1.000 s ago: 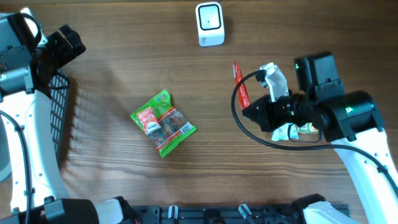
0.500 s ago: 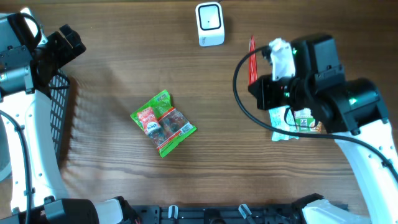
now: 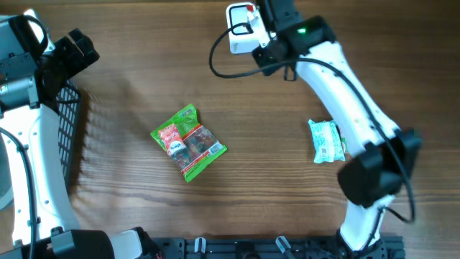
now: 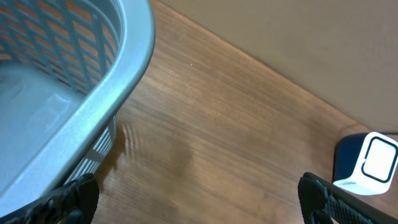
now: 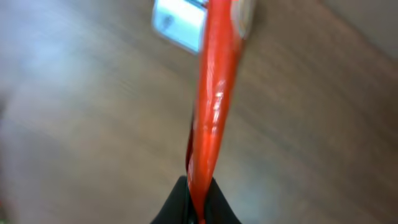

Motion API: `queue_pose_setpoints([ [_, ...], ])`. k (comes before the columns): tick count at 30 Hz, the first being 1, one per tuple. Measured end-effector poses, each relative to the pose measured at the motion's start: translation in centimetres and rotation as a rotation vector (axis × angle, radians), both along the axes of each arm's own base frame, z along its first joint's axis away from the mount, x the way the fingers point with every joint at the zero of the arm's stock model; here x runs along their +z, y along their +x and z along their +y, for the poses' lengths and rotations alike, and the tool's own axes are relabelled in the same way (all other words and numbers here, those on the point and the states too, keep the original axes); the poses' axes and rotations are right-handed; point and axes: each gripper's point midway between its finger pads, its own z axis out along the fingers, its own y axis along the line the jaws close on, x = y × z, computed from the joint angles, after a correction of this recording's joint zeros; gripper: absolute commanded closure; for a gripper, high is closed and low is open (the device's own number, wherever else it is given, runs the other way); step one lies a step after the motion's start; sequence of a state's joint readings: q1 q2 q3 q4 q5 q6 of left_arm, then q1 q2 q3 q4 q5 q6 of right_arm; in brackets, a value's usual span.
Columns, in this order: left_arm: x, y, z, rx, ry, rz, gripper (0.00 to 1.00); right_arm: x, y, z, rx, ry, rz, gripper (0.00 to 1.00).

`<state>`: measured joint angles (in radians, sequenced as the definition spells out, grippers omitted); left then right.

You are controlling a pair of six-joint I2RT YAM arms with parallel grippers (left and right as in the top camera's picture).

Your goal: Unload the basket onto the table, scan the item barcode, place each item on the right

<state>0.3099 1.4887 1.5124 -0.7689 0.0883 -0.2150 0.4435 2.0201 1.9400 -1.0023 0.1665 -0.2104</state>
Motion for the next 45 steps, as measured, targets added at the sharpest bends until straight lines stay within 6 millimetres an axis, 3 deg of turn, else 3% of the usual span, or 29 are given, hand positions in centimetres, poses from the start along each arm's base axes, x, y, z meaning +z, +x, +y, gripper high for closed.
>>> queue_pose_setpoints([
  [3,0.0,0.0,0.0,0.0,-0.001,0.003,0.0,-4.2,4.0,0.3,-0.03,-0.062,-0.06,0.96],
  [10,0.0,0.0,0.0,0.0,0.0,0.002,0.0,-9.6,9.0,-0.2,0.004,-0.241,-0.179,0.96],
  [17,0.0,0.0,0.0,0.0,-0.001,0.002,0.0,-10.0,10.0,-0.3,0.142,-0.366,-0.205,0.96],
  [20,0.0,0.0,0.0,0.0,-0.001,0.002,0.0,-10.4,8.1,-0.3,0.124,-0.342,-0.128,0.96],
  [21,0.0,0.0,0.0,0.0,-0.001,0.002,0.0,-9.6,7.5,-0.2,0.118,-0.318,-0.118,0.96],
  [22,0.0,0.0,0.0,0.0,-0.001,0.003,0.0,-7.0,6.3,-0.1,0.095,-0.262,-0.114,0.96],
  [23,0.0,0.0,0.0,0.0,0.0,0.001,0.0,-3.9,5.4,-0.1,0.075,-0.21,-0.136,0.96],
  [26,0.0,0.0,0.0,0.0,-0.001,0.002,0.0,7.1,-1.7,-1.0,0.022,0.015,-0.132,0.96],
  [28,0.0,0.0,0.0,0.0,-0.001,0.002,0.0,11.1,-6.2,-2.0,0.007,0.114,-0.105,0.96],
  [30,0.0,0.0,0.0,0.0,-0.001,0.002,0.0,12.4,-10.1,-3.1,-0.039,0.163,-0.03,0.95],
  [31,0.0,0.0,0.0,0.0,-0.001,0.002,0.0,11.6,-11.5,-3.5,-0.093,0.179,0.037,0.96],
  [33,0.0,0.0,0.0,0.0,0.0,0.001,0.0,9.4,-12.4,-3.6,-0.18,0.194,0.12,0.96],
  [35,0.0,0.0,0.0,0.0,-0.001,0.003,0.0,4.9,-13.5,-4.1,-0.285,0.172,0.231,0.96],
  [38,0.0,0.0,0.0,0.0,0.0,0.001,0.0,-4.4,-15.6,-5.5,-0.431,0.101,0.374,0.96],
  [41,0.0,0.0,0.0,0.001,0.0,0.002,0.0,-10.5,-17.6,-7.0,-0.486,0.039,0.41,0.95],
  [42,0.0,0.0,0.0,0.001,0.0,0.002,0.0,-11.6,-18.2,-7.7,-0.496,0.013,0.415,0.84],
  [44,0.0,0.0,0.0,0.0,0.0,0.001,0.0,-12.7,-18.6,-8.4,-0.51,-0.012,0.406,0.36],
  [45,0.0,0.0,0.0,0.0,0.0,0.001,0.0,-13.2,-18.8,-8.7,-0.517,-0.022,0.402,0.31],
])
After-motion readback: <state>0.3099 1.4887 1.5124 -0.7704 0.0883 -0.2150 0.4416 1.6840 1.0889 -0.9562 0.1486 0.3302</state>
